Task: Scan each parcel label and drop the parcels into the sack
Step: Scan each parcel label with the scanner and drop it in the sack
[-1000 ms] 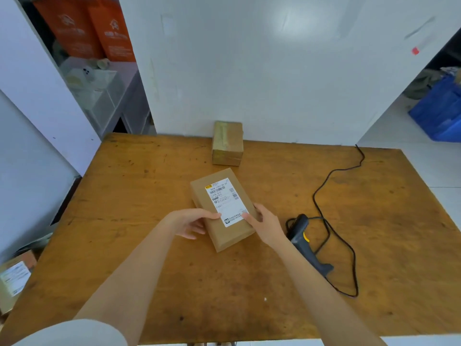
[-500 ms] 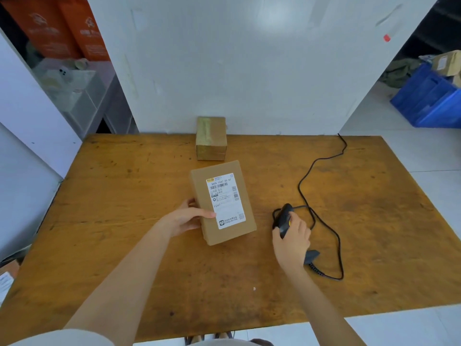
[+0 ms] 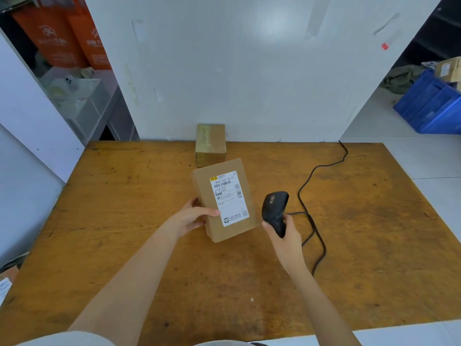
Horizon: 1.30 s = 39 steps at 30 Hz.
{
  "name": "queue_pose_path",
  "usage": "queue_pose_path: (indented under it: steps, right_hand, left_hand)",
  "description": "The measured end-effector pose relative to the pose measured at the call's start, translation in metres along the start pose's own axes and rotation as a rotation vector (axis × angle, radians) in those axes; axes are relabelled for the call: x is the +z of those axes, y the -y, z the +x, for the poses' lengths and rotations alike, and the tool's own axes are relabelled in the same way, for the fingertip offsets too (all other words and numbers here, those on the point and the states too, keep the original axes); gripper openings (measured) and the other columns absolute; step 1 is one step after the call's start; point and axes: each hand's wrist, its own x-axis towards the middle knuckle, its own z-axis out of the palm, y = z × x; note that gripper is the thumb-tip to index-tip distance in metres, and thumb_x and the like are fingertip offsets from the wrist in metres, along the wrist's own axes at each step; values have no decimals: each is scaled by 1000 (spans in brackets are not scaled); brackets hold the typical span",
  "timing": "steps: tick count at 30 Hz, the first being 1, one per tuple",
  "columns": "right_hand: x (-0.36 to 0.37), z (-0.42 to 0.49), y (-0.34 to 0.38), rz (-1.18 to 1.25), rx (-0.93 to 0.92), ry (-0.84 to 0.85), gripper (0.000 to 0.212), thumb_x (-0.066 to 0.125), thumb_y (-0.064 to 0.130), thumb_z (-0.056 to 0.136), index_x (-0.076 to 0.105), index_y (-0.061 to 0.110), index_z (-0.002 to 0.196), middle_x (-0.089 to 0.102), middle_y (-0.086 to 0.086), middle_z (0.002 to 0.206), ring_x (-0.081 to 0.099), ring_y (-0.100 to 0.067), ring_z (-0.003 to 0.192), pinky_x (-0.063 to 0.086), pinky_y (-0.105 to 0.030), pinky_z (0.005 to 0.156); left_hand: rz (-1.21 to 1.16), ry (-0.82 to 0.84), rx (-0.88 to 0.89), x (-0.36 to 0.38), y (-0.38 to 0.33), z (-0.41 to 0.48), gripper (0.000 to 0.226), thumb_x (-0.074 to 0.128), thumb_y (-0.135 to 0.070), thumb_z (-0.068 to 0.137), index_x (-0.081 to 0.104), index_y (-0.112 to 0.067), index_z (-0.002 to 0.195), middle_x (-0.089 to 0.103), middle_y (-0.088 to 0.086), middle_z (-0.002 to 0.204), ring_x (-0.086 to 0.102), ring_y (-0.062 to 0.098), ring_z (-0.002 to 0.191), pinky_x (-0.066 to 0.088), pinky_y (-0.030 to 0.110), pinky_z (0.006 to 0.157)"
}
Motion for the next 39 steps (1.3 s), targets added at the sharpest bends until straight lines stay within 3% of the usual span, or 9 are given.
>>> queue_pose_path:
  steps: [2,4,8,13,19,30,34,36,39]
  right_hand:
    - [0,-6,26,163,-73,63,17,67,42,84,56,41,97,67,17,84,62,-1,76,47,-12,62]
    - [2,-14,51,247,-128,170,27,63,55,81,59,36,98,65,18,76,58,-1,67,45,-17,61]
    - [16,-27,77,289,-188,286,35,55,66,79,52,37,96,57,28,65,54,4,62,42,-12,60]
    - [28,-33,84,240,-171,249,33,52,63,76,49,33,90,50,7,74,49,-12,66,39,-23,63]
    - [34,-33,86,221,-160,199,26,52,60,78,45,36,87,47,8,75,48,-15,70,40,-26,67]
    - [36,-33,74,193,-112,153,37,53,65,77,49,30,89,51,1,79,50,-17,73,41,-26,67]
    - [31,-13,43,49,-86,-45,28,63,40,88,49,21,105,50,-2,101,50,-12,92,40,-21,72]
    - [28,2,20,-125,-21,-71,31,63,30,90,47,12,109,45,-5,106,51,-20,96,40,-27,72]
    - [26,16,-12,-546,54,1,46,62,40,89,45,8,117,48,-8,111,55,-30,103,50,-42,78]
  left_hand:
    - [-22,-22,21,3,-4,3,125,95,-10,40,31,-18,147,56,1,135,53,23,124,40,50,108]
    - [-36,-44,38,6,-6,5,125,95,-8,41,30,-18,147,56,1,135,53,23,123,41,50,107]
    - [1,-39,47,9,-10,6,127,95,-9,37,30,-20,146,57,-2,129,55,19,116,47,44,99]
    - [21,-53,45,9,-15,9,132,94,-9,36,25,-21,148,55,-5,124,51,20,117,47,42,96]
    - [29,-66,31,5,-13,10,121,92,-4,49,24,-22,148,55,-9,113,55,12,101,51,30,71]
    - [22,-65,31,5,-10,11,124,92,-3,48,23,-20,149,54,-1,130,53,19,115,51,34,79]
    - [12,-90,41,0,-10,6,119,90,0,53,23,-20,149,53,0,134,54,17,114,51,33,81]
    - [0,-126,43,-7,-10,2,116,89,0,56,23,-18,150,52,0,136,52,19,118,49,36,86]
    - [-6,-168,40,-16,-9,-8,111,87,0,60,24,-19,149,51,-2,136,51,18,117,49,31,78]
